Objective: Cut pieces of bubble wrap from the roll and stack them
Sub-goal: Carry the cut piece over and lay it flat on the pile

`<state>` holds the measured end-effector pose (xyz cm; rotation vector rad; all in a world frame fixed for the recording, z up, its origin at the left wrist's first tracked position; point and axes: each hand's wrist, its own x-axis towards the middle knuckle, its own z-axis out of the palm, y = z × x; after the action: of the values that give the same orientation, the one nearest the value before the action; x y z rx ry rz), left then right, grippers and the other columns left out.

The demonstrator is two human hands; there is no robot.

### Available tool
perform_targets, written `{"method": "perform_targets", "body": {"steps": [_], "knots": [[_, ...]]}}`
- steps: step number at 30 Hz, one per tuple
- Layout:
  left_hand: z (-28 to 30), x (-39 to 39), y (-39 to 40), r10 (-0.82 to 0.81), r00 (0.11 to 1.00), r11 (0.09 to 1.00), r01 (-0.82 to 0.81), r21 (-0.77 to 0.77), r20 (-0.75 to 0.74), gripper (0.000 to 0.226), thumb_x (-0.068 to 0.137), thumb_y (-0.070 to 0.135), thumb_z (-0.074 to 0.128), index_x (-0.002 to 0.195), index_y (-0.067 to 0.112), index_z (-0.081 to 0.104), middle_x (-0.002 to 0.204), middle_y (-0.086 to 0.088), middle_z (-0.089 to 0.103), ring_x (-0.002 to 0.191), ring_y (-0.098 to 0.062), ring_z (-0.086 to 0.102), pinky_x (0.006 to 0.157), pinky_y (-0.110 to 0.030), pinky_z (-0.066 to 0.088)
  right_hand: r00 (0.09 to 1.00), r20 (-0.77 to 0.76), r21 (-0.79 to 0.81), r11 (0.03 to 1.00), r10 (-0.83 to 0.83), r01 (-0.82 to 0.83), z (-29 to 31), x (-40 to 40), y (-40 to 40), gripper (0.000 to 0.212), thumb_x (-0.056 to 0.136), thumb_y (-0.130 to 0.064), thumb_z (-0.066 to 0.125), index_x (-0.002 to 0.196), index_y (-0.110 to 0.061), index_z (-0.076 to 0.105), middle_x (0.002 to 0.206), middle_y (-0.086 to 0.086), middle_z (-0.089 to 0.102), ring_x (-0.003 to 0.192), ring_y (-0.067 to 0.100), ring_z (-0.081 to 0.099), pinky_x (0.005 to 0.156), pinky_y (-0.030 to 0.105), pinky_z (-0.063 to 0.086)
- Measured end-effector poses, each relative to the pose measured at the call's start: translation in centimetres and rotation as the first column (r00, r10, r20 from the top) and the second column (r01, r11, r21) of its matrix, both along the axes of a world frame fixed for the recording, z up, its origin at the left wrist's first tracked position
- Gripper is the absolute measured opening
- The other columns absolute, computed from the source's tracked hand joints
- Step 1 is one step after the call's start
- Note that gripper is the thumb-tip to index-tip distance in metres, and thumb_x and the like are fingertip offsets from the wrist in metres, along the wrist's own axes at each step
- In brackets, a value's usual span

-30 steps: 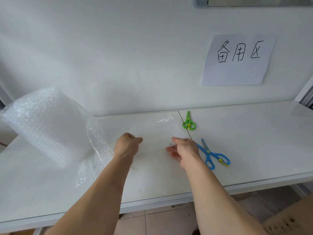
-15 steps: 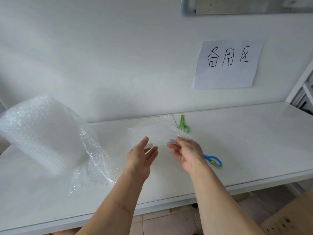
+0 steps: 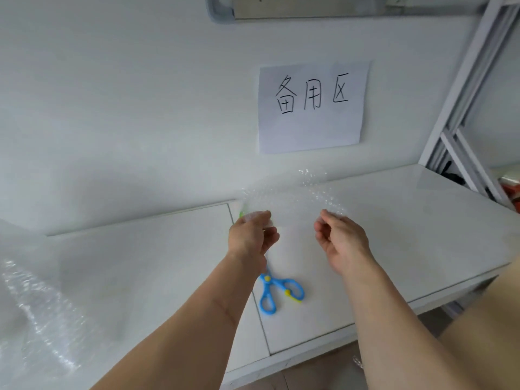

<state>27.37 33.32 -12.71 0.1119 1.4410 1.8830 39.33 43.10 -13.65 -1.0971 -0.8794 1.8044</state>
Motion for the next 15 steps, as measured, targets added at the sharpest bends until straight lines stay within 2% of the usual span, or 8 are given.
{"method": "perform_targets", "body": {"steps": [6,9,12,15], "knots": [[-2.2,2.3,8.1,-0.074,0.991,0.996,0.078,-0.032,0.115,0.005,0.087,0.003,0.067,0.09,0.0,0.063,0.07,-0.011,0.057,0.058,-0.02,0.057,0.053,-0.026,0.056,0.99,0.097,0.02,0.995,-0.097,0.096,-2.3,2.8,7.5,0.007,0.089,-0.013,0.068,0.085,-0.009,0.063,0.071,0.006,0.061,0.056,0.012,0.059,0.051,0.022,0.051],[-3.0,2.6,10.8,-0.08,0.984,0.993,0.092,-0.069,0.159,0.004,0.085,0.0,0.068,0.089,-0.001,0.066,0.078,-0.014,0.06,0.06,-0.021,0.06,0.054,-0.027,0.058,0.984,0.135,0.031,0.993,-0.117,0.114,-3.1,3.5,10.6,0.009,0.088,-0.012,0.068,0.083,-0.007,0.062,0.072,0.007,0.061,0.058,0.013,0.059,0.054,0.023,0.052],[-3.4,2.8,13.0,-0.077,0.986,0.991,0.093,-0.099,0.151,0.005,0.086,-0.003,0.066,0.091,-0.003,0.067,0.084,-0.016,0.061,0.063,-0.023,0.063,0.054,-0.027,0.059,0.976,0.174,0.05,0.992,-0.127,0.12,-3.4,3.5,13.1,0.014,0.088,-0.01,0.069,0.077,-0.006,0.06,0.07,0.008,0.061,0.057,0.015,0.06,0.051,0.023,0.053],[-3.4,2.8,14.7,-0.085,0.995,0.977,0.095,-0.19,0.06,0.005,0.084,-0.002,0.068,0.086,-0.003,0.063,0.08,-0.015,0.061,0.057,-0.022,0.062,0.062,-0.032,0.061,0.964,0.227,0.063,0.99,-0.138,0.127,-3.4,3.2,15.1,0.015,0.088,-0.006,0.068,0.077,-0.003,0.058,0.071,0.011,0.061,0.055,0.016,0.059,0.044,0.02,0.054]]}}
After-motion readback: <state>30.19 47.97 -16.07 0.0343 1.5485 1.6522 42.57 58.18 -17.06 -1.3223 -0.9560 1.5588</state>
